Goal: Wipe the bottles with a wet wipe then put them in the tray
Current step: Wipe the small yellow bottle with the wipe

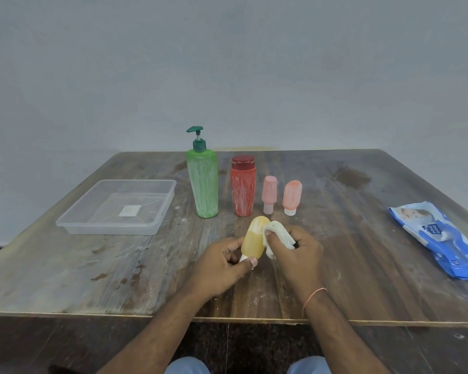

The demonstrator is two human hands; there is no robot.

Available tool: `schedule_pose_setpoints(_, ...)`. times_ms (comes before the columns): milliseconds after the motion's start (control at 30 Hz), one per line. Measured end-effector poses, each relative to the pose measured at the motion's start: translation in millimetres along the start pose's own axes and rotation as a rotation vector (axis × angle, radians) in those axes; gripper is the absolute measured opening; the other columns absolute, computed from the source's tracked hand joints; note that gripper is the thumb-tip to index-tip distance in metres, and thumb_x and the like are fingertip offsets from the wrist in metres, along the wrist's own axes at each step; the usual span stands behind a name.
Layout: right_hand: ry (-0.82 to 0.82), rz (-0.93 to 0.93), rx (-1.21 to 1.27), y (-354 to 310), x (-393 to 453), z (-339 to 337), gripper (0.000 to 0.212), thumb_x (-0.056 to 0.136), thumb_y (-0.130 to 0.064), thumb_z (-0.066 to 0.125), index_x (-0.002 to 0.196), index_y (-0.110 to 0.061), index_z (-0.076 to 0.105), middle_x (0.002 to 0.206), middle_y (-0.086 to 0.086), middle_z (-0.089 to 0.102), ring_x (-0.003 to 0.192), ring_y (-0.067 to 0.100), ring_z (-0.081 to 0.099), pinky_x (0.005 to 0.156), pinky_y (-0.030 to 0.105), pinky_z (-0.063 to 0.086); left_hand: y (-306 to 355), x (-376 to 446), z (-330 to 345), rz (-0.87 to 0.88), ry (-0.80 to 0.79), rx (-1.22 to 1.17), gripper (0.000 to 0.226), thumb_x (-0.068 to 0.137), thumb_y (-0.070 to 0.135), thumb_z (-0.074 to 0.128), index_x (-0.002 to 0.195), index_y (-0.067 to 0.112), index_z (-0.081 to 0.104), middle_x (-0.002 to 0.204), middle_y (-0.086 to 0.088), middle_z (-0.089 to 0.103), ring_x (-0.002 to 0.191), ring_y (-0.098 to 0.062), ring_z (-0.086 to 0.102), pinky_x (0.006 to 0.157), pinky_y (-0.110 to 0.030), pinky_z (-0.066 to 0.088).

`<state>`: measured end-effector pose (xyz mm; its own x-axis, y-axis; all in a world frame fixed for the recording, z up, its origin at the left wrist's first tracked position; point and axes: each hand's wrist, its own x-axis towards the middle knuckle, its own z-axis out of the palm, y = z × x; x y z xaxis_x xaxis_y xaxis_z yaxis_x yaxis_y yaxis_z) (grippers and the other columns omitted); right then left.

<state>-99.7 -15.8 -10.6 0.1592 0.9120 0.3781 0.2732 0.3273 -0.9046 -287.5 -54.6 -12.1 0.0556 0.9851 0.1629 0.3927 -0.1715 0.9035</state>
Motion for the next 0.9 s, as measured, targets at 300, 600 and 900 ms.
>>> schedule_pose_setpoints(300, 0.033, 0.037, 0.027, -3.1, 1.1, -0.6, 0.018, 0.091, -0.036, 0.083, 0.077, -0.030, 0.073, 0.070, -0.007, 0.070, 0.069, 0.012, 0.068, 0.054, 0.025, 0.055, -3.6, -1.2, 2.2, 0.046, 0.061, 0.138, 0.045, 0.091, 0.036, 0.080, 0.134, 0.045, 0.069, 0.097, 0.018, 0.064, 0.084, -0.008, 0.061, 0.075, -0.028, 0.056)
schedule_pose_setpoints(600, 0.048, 0.076, -0.025, -4.8, 2.1, -1.2, 0.019, 0.092, -0.036, 0.081, 0.077, -0.033, 0.070, 0.069, -0.012, 0.069, 0.069, 0.008, 0.068, 0.054, 0.018, 0.053, -5.4, -3.3, 3.6, 0.090, 0.100, 0.207, 0.057, 0.091, 0.040, 0.078, 0.144, 0.050, 0.060, 0.088, 0.018, 0.053, 0.086, -0.007, 0.057, 0.073, -0.021, 0.048)
schedule_pose_setpoints(900, 0.065, 0.075, -0.049, -0.8, 2.5, 0.3, 0.016, 0.091, -0.036, 0.081, 0.081, -0.025, 0.075, 0.071, -0.007, 0.071, 0.069, 0.013, 0.068, 0.055, 0.026, 0.053, -3.8, -3.8, 4.0, 0.095, 0.110, 0.190, 0.059, 0.091, 0.035, 0.080, 0.144, 0.051, 0.059, 0.087, 0.016, 0.053, 0.083, -0.004, 0.055, 0.070, -0.013, 0.044)
